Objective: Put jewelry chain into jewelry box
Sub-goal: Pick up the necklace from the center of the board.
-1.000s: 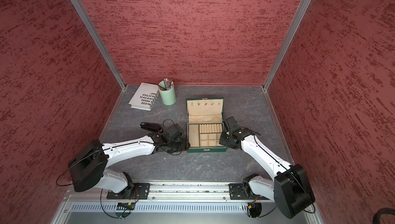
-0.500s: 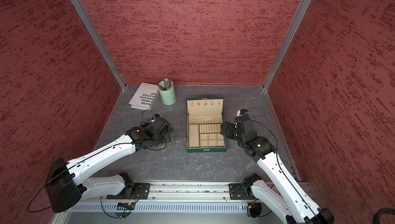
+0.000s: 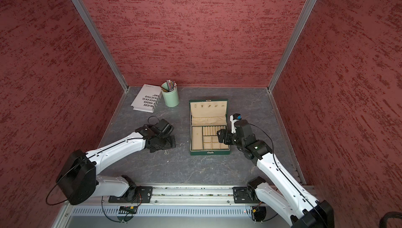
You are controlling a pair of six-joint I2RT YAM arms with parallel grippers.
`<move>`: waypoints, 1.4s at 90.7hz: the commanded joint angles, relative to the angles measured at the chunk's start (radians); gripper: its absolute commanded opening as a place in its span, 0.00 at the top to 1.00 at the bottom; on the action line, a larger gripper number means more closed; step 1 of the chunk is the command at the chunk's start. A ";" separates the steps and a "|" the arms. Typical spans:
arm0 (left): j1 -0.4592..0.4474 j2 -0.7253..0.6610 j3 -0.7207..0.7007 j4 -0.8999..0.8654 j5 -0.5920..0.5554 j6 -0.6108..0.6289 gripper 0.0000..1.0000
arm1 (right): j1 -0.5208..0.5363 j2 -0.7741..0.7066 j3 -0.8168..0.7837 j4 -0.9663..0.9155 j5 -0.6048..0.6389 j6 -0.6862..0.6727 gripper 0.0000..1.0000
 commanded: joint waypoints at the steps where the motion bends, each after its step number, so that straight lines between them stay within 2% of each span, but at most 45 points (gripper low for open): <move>1: -0.020 0.045 0.037 -0.059 -0.086 -0.031 0.14 | 0.034 0.026 -0.007 0.060 0.003 -0.025 0.12; 21: 0.000 0.077 0.005 -0.033 -0.083 -0.152 0.40 | 0.064 0.077 -0.001 0.092 0.024 -0.020 0.13; 36: 0.021 0.105 -0.014 0.011 -0.039 -0.186 0.54 | 0.072 0.100 0.002 0.105 0.029 -0.019 0.13; 60: 0.021 0.165 -0.016 0.029 -0.025 -0.185 0.68 | 0.078 0.107 -0.006 0.112 0.039 -0.022 0.13; 99: 0.022 0.188 -0.053 0.040 -0.024 -0.190 0.78 | 0.077 0.112 -0.003 0.112 0.058 -0.028 0.12; 110: 0.020 0.211 -0.056 0.042 -0.022 -0.186 0.87 | 0.078 0.116 0.002 0.111 0.060 -0.028 0.12; 118: 0.019 0.219 -0.059 0.045 -0.025 -0.185 1.00 | 0.077 0.116 0.006 0.112 0.063 -0.028 0.12; 127: 0.018 0.200 -0.055 0.029 -0.046 -0.187 1.00 | 0.077 0.111 0.008 0.107 0.069 -0.027 0.12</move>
